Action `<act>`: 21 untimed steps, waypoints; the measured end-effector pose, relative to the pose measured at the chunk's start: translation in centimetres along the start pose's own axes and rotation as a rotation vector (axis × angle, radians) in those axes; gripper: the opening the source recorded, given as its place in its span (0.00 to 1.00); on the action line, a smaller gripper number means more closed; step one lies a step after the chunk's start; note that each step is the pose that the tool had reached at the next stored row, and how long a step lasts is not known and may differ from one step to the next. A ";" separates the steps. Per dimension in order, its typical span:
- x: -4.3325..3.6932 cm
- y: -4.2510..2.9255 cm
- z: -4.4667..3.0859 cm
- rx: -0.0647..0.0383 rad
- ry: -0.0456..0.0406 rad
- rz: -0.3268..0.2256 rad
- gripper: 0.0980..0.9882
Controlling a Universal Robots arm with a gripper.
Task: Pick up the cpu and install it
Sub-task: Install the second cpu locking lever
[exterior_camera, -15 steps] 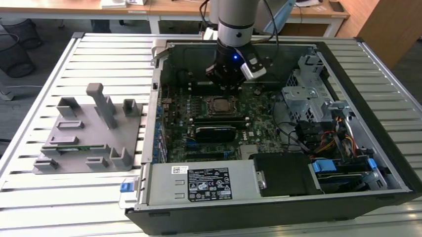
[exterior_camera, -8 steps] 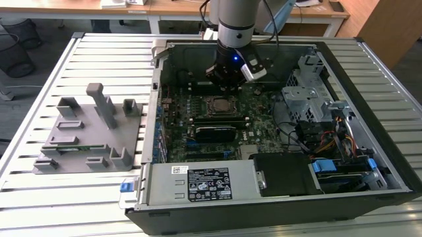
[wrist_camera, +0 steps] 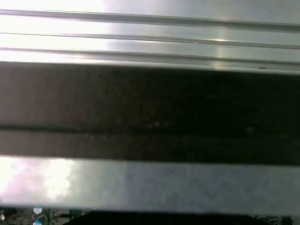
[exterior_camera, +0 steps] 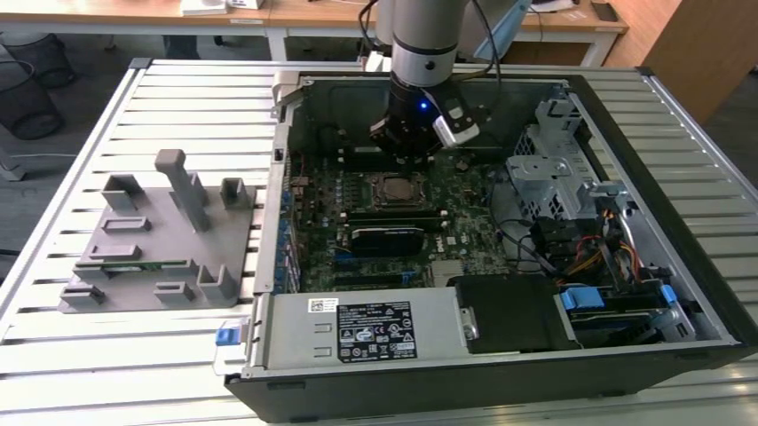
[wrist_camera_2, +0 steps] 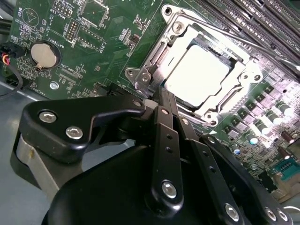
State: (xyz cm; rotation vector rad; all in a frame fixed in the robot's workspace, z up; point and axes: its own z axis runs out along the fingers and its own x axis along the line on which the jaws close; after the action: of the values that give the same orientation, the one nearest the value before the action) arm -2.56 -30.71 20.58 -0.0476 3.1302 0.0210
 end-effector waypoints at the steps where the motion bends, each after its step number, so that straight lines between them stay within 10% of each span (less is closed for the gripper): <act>1: 0.00 -0.03 -0.01 0.000 0.0001 0.000 0.01; 14: 0.02 -0.72 -0.07 0.000 0.0002 0.000 0.01; 21: -0.01 -0.69 -2.18 0.000 0.0001 0.000 0.01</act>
State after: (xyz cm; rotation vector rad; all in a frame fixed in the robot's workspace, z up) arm -2.55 -31.43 22.76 -0.0477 3.1303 0.0208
